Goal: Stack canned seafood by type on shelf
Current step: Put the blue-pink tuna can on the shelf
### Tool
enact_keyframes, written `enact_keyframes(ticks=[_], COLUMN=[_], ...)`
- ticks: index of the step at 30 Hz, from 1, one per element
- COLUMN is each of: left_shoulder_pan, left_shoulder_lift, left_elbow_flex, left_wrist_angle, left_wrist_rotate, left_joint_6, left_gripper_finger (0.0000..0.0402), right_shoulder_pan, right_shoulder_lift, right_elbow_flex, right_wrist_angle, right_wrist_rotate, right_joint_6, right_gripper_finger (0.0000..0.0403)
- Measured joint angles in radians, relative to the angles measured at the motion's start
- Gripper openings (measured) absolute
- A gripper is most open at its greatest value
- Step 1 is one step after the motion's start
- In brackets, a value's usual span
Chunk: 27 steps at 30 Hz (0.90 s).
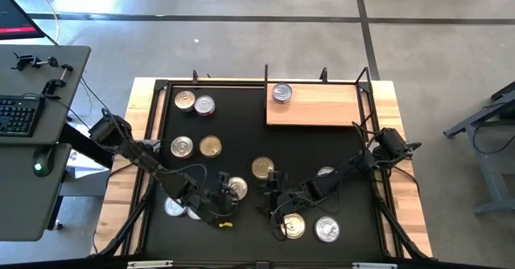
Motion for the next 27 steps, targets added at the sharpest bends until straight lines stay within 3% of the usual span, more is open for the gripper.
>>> enact_keyframes(ticks=[5,9,13,19,27], left_shoulder_pan=[0.022,0.036,0.055,0.082,0.112], left_shoulder_lift=[0.049,0.061,0.061,0.065,0.068], left_elbow_flex=[0.003,0.005,0.005,0.001,-0.002], left_wrist_angle=[0.0,0.004,0.006,0.081,0.184], left_wrist_rotate=[0.038,0.023,0.019,0.036,0.042], left_joint_6=[-0.055,-0.079,-0.079,-0.078,-0.091], left_gripper_finger=[0.0128,0.0074,0.001,0.0003,0.0001], right_shoulder_pan=[0.0,-0.004,-0.009,-0.015,-0.048], right_shoulder_lift=[0.0,0.0,0.0,0.0,0.01], right_elbow_flex=[0.0,0.0,0.0,0.0,0.0], right_wrist_angle=[0.0,-0.001,-0.001,-0.015,-0.046], right_wrist_rotate=[0.0,-0.001,-0.027,-0.027,-0.027], right_joint_6=[-0.001,-0.033,-0.216,-0.494,-0.625], right_gripper_finger=[0.0286,0.0286,0.0286,0.0286,0.0286])
